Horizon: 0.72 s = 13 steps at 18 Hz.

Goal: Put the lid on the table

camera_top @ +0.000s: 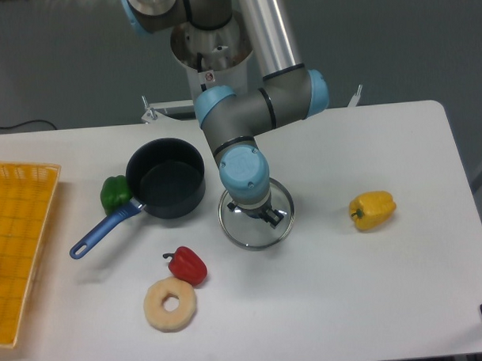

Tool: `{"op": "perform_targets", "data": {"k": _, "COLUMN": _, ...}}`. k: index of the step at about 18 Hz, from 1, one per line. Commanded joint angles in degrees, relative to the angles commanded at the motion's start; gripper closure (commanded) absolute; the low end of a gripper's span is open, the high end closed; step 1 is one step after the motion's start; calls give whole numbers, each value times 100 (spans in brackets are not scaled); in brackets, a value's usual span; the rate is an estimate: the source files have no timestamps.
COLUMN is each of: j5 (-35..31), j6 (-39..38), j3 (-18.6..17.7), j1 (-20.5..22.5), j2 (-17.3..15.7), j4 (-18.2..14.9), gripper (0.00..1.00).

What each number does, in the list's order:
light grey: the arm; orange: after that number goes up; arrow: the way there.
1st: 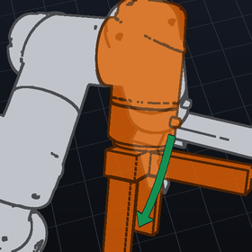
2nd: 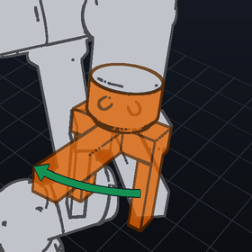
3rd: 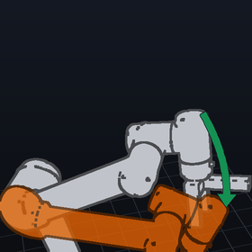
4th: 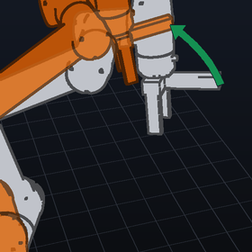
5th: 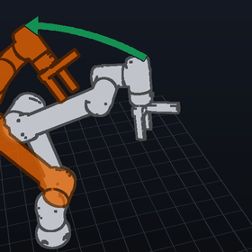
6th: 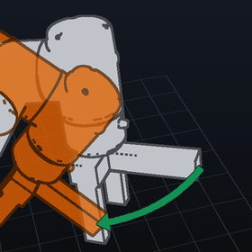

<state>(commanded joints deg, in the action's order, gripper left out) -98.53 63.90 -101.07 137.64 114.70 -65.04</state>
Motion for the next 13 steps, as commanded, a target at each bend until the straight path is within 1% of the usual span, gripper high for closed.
{"op": "perform_targets", "data": {"k": 4, "j5": 0, "j6": -18, "j3": 0, "j1": -26, "j2": 0, "j4": 0, "gripper": 42}}
{"op": "perform_targets", "data": {"k": 6, "j5": 0, "j6": -18, "j3": 0, "j1": -26, "j2": 0, "j4": 9, "gripper": 39}}
{"op": "perform_targets", "data": {"k": 8, "j5": -9, "j6": -18, "j3": 0, "j1": -26, "j2": 9, "j4": 0, "gripper": 39}}
{"op": "perform_targets", "data": {"k": 9, "j5": -9, "j6": -18, "j3": 0, "j1": -26, "j2": 9, "j4": 9, "gripper": 36}}
{"op": "perform_targets", "data": {"k": 13, "j5": -17, "j6": -18, "j3": 0, "j1": -35, "j2": 18, "j4": 0, "gripper": 34}}
